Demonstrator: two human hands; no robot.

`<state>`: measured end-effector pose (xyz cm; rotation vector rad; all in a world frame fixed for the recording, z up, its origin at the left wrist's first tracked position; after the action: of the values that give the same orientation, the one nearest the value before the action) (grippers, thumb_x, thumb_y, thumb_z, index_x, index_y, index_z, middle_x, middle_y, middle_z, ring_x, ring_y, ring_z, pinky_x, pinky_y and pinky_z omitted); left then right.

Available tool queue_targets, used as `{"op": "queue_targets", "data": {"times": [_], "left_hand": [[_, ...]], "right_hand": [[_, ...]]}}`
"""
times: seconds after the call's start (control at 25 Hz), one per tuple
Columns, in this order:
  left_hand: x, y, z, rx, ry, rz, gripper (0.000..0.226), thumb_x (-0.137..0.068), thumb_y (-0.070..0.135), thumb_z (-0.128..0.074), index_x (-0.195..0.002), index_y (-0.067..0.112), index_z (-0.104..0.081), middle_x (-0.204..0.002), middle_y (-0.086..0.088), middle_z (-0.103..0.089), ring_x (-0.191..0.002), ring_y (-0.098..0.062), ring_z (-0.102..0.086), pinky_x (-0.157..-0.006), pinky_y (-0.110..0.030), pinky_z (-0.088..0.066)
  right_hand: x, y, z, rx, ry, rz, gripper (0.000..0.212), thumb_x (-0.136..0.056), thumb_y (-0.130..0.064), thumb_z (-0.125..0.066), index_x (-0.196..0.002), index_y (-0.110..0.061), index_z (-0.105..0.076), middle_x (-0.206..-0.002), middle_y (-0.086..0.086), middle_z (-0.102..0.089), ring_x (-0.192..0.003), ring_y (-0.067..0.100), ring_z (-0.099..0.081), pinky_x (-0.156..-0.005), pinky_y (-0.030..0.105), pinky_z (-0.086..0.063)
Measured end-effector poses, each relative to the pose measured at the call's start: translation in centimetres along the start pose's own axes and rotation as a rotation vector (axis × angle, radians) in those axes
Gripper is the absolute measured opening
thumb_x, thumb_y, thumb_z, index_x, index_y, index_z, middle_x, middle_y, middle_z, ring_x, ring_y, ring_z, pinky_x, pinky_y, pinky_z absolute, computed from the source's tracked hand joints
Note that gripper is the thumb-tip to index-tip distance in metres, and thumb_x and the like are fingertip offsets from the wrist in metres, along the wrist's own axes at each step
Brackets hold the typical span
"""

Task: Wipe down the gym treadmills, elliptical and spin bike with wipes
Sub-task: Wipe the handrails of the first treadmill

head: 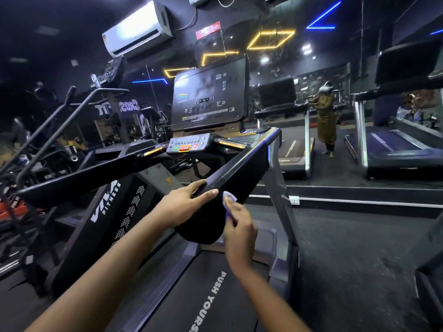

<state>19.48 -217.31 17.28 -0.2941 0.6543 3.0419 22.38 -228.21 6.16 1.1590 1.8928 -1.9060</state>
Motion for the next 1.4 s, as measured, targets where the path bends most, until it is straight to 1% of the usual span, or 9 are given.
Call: {"op": "queue_targets", "data": {"times": [0.2,0.44,0.6,0.76,0.88,1.0,1.08,1.24,1.4], "left_hand": [[0.0,-0.1,0.0,-0.009,-0.002,-0.017,0.059,-0.09,0.054,-0.049,-0.144,0.038,-0.033,-0.145,0.0,-0.044,-0.133,-0.021,-0.039,-0.103,-0.027,-0.03],[-0.4,-0.6,0.0,0.013,-0.011,0.003,0.061,-0.086,0.058,-0.054,-0.142,0.043,-0.034,-0.143,0.002,-0.046,-0.13,-0.019,-0.042,-0.103,-0.027,-0.033],[-0.3,-0.4,0.0,0.012,0.0,0.01,0.054,-0.091,0.047,-0.051,-0.142,0.043,-0.033,-0.143,0.0,-0.045,-0.129,-0.02,-0.043,-0.102,-0.027,-0.034],[-0.3,-0.3,0.0,0.032,-0.007,0.015,0.053,-0.092,0.045,-0.052,-0.143,0.041,-0.034,-0.146,0.003,-0.042,-0.133,-0.019,-0.039,-0.107,-0.027,-0.03],[-0.4,-0.6,0.1,0.07,-0.041,0.032,0.065,-0.082,0.057,-0.053,-0.142,0.04,-0.036,-0.147,0.003,-0.041,-0.136,-0.017,-0.036,-0.108,-0.026,-0.027],[0.2,-0.4,0.1,0.032,-0.018,0.017,0.056,-0.091,0.049,-0.052,-0.143,0.036,-0.036,-0.147,0.001,-0.043,-0.135,-0.018,-0.037,-0.108,-0.026,-0.027],[0.9,-0.2,0.3,-0.024,0.017,0.001,0.052,-0.094,0.046,-0.048,-0.143,0.033,-0.036,-0.145,-0.001,-0.045,-0.134,-0.021,-0.04,-0.107,-0.028,-0.029],[2.7,-0.5,0.4,-0.043,0.079,-0.055,0.052,-0.095,0.046,-0.046,-0.144,0.03,-0.036,-0.141,-0.005,-0.048,-0.129,-0.025,-0.043,-0.105,-0.032,-0.034],[2.8,-0.9,0.2,-0.075,0.096,-0.072,0.052,-0.095,0.046,-0.045,-0.144,0.029,-0.036,-0.14,-0.008,-0.047,-0.13,-0.026,-0.041,-0.108,-0.037,-0.032]], "right_hand": [[-3.4,0.8,1.9,-0.026,0.037,0.06,0.039,-0.075,0.013,-0.054,-0.105,-0.007,-0.07,-0.105,-0.004,-0.066,-0.099,-0.004,-0.056,-0.09,0.003,-0.037],[-13.1,4.8,-0.7,0.115,-0.019,-0.115,0.033,-0.085,0.011,-0.05,-0.111,-0.002,-0.066,-0.106,0.015,-0.069,-0.099,0.028,-0.064,-0.077,0.011,-0.037],[-9.7,3.1,-1.4,0.142,-0.016,0.055,0.044,-0.078,0.015,-0.047,-0.113,-0.003,-0.066,-0.107,0.015,-0.068,-0.104,0.027,-0.063,-0.092,0.017,-0.037],[-4.5,0.1,-0.3,0.151,-0.039,0.224,0.049,-0.073,0.008,-0.049,-0.115,-0.01,-0.066,-0.098,0.008,-0.068,-0.094,0.018,-0.062,-0.085,0.017,-0.04],[0.5,-1.5,0.4,0.097,-0.03,0.199,0.05,-0.072,0.006,-0.054,-0.117,-0.013,-0.065,-0.095,0.004,-0.067,-0.086,0.011,-0.059,-0.077,0.016,-0.042],[4.2,-2.4,1.7,0.037,-0.101,0.26,0.054,-0.068,0.011,-0.055,-0.115,-0.012,-0.065,-0.1,0.003,-0.068,-0.093,0.009,-0.061,-0.084,0.013,-0.044],[3.1,-2.0,2.8,-0.021,-0.126,0.184,0.054,-0.07,0.014,-0.051,-0.113,-0.014,-0.067,-0.109,-0.001,-0.068,-0.103,0.004,-0.06,-0.092,0.013,-0.043],[-0.4,-0.1,2.7,0.033,-0.05,-0.273,0.043,-0.084,0.01,-0.049,-0.115,-0.016,-0.066,-0.113,0.001,-0.067,-0.105,0.015,-0.062,-0.089,0.019,-0.045],[2.5,-3.1,1.1,0.007,-0.037,-0.281,0.041,-0.081,0.014,-0.048,-0.114,-0.004,-0.065,-0.116,0.006,-0.065,-0.108,0.012,-0.059,-0.087,-0.001,-0.034]]}}
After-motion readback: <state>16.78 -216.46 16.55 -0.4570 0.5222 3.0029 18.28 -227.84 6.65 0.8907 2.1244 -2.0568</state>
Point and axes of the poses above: each hand's wrist, its own x-axis away from the middle knuckle, its own z-axis out of the back of the hand, y = z × x, the point moved 3 cm from there along -x, towards the middle knuckle
